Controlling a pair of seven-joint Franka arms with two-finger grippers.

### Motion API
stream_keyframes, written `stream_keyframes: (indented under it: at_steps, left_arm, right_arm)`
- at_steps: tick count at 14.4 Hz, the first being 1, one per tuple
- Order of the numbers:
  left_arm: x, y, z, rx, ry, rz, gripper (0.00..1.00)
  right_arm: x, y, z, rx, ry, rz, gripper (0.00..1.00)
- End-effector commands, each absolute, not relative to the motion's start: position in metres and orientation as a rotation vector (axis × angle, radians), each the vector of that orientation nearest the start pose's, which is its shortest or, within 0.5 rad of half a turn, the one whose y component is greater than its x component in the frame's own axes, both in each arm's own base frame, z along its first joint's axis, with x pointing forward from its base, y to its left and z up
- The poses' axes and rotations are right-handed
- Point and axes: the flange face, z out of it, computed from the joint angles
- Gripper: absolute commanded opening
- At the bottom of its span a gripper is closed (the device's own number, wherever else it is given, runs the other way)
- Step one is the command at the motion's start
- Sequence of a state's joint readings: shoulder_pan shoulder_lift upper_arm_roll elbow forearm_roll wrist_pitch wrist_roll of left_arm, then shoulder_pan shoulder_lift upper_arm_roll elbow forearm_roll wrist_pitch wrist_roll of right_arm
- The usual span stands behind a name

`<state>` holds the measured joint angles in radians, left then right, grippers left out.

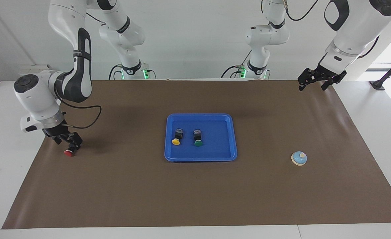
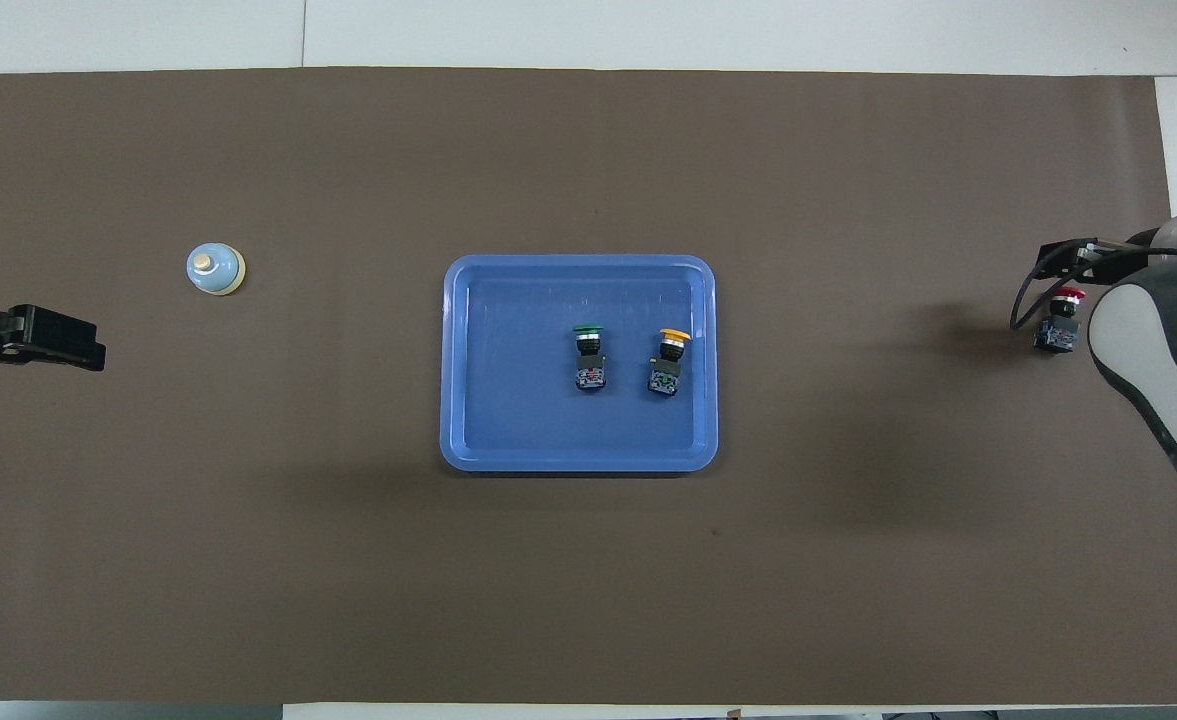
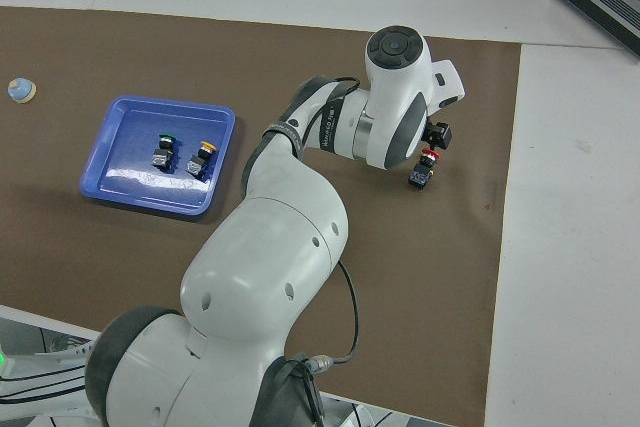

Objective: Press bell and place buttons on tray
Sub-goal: 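Move the right gripper to the red-topped button and grasp it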

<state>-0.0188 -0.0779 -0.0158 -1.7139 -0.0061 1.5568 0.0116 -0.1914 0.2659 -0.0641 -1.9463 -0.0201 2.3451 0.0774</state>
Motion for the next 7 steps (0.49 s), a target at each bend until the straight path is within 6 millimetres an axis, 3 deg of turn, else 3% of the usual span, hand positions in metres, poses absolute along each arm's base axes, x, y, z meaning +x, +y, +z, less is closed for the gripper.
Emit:
stream_keyframes:
  at_steps: [1, 3, 7]
  left_arm:
    - [0.522, -0.018, 0.604, -3.150, 0.053, 0.126, 1.00]
    - [0.522, -0.018, 0.604, -3.150, 0.055, 0.126, 1.00]
    - [0.522, -0.018, 0.604, -3.150, 0.055, 0.126, 1.00]
  right_arm:
    - [0.590, -0.168, 0.326, -3.135, 0.511, -0.233, 1.00]
    - [0.584, -0.169, 0.308, -3.133, 0.518, -0.246, 1.00]
    - [0.580, -0.171, 0.296, -3.132, 0.530, -0.212, 1.00]
